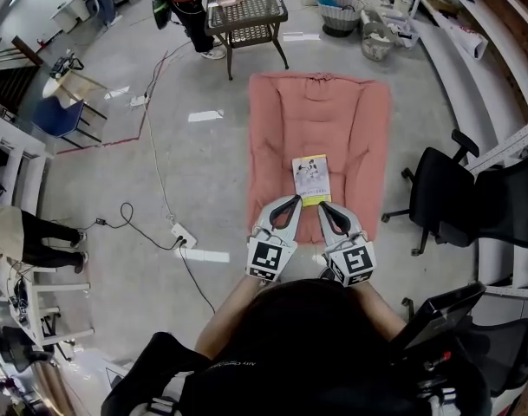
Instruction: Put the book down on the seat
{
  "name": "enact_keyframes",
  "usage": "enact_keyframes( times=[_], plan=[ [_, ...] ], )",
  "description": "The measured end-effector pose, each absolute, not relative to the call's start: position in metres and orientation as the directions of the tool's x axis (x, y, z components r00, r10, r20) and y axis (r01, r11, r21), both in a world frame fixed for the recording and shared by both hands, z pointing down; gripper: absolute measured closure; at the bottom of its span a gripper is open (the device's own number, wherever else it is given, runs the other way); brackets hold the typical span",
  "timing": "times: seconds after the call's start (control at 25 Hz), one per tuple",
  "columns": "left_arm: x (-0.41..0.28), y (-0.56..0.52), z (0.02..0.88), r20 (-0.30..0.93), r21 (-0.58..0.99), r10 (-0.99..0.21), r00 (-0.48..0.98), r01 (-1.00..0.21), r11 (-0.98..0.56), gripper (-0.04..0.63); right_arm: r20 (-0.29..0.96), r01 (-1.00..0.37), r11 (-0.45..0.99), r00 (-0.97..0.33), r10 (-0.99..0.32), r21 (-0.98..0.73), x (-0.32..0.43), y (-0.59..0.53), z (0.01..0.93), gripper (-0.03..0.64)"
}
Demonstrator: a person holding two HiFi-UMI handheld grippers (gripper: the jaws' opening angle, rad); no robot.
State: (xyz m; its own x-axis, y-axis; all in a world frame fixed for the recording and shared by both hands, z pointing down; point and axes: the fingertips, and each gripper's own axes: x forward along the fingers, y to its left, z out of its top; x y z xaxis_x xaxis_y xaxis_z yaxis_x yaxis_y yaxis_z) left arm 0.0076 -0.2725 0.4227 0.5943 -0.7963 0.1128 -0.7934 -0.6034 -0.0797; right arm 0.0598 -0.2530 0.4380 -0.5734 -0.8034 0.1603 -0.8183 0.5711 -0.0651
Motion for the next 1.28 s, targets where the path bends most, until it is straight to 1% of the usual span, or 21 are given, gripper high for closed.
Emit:
enact_keyframes(
  times=[0.2, 0.8, 1.28],
  plan=[
    [0.005, -0.275, 0.424, 0.114, -0.065, -0.806, 0.58, -0.806, -0.589, 0.594, 0.162, -0.83, 0.552, -0.557, -0.814, -0.079, 0.064, -0.253, 0.44, 0.604],
    [-0.006, -0.273, 0.418, 0.094, -0.066, -0.816, 0.571, -0.814, -0.577, 0.594, 0.163, -0.822, 0.566, -0.569, -0.806, -0.067, 0.049, -0.249, 0.441, 0.605],
    [0.007, -0.276, 0.41, 0.09, -0.081, -0.8, 0.593, -0.796, -0.599, 0.594, 0.18, -0.815, 0.578, -0.576, -0.798, -0.044, 0.054, -0.252, 0.436, 0.606]
  ],
)
